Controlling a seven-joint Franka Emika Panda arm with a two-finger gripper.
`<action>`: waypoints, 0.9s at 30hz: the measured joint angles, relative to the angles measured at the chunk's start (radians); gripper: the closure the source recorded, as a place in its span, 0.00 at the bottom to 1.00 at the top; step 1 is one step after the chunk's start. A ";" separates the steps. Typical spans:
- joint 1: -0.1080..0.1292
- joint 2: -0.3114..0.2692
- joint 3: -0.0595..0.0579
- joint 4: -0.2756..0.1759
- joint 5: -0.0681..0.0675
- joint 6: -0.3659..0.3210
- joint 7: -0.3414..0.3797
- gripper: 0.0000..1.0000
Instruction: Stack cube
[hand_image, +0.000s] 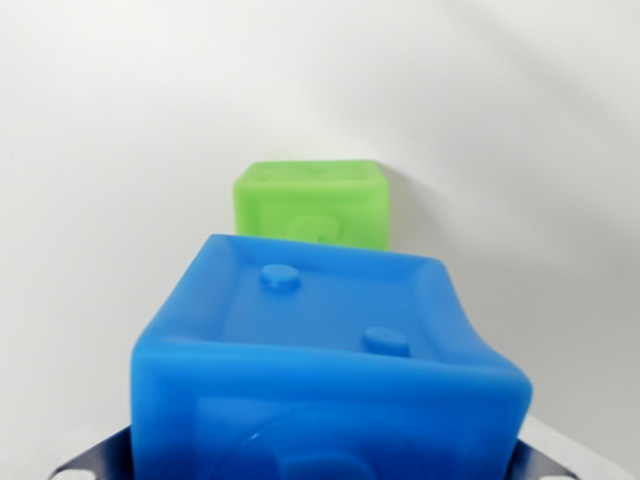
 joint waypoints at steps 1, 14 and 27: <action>0.000 0.003 0.000 0.000 0.000 0.003 0.000 1.00; -0.002 0.069 0.003 0.000 0.011 0.068 -0.008 1.00; -0.004 0.111 0.006 0.004 0.015 0.106 -0.012 1.00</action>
